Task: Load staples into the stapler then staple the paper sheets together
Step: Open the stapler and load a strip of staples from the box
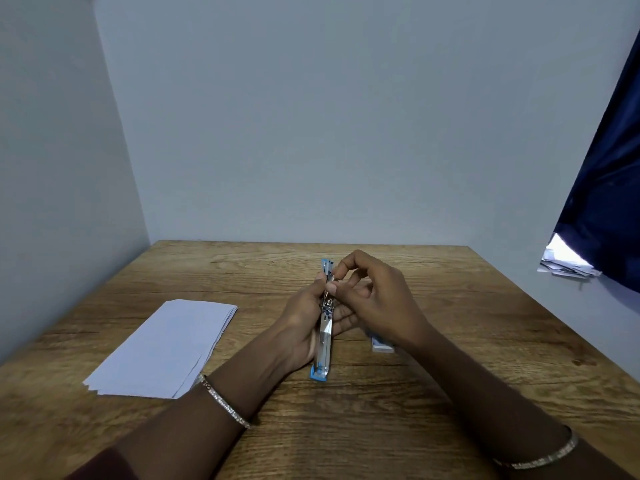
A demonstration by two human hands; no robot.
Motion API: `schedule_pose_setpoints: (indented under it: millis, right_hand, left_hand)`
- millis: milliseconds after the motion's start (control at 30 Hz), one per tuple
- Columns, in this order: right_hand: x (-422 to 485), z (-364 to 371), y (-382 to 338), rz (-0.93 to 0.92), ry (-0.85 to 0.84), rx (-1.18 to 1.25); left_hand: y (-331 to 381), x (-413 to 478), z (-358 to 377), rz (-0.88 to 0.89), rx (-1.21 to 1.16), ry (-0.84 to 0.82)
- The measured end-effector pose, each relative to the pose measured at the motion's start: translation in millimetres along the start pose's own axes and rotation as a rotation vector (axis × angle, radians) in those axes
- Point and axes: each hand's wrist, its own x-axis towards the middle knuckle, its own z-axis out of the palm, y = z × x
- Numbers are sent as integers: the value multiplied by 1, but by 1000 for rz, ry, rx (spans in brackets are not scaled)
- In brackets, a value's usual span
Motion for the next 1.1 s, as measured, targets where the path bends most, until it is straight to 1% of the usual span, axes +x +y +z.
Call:
schedule_pose_setpoints:
  millis: [67, 133, 233, 300, 367, 500, 567, 733, 833, 1100]
  right_hand:
    - [1, -1, -2, 7, 9, 23]
    - [0, 1, -6, -25, -28, 77]
    - [-3, 3, -11, -108, -60, -23]
    - [-3, 2, -11, -133, -55, 42]
    - [-4, 0, -13, -94, -44, 164]
    - [-1, 1, -9, 59, 47, 302]
    - [1, -1, -4, 81, 80, 277]
    - [3, -6, -3, 70, 26, 175]
    - [4, -9, -4, 67, 12, 178]
    - [3, -12, -7, 71, 36, 179]
  left_hand:
    - [0, 3, -2, -4, -19, 25]
    - [2, 5, -4, 3, -36, 49]
    - [5, 8, -7, 22, -69, 45]
    - [4, 8, -8, 14, -61, 40]
    - [3, 8, -9, 16, -35, 37]
    - [2, 9, -9, 95, 95, -7]
    - [1, 9, -7, 125, 175, -24]
    - [2, 8, -7, 230, 312, -74]
    - [3, 7, -7, 316, 424, -103]
    - [5, 7, -9, 371, 464, -150]
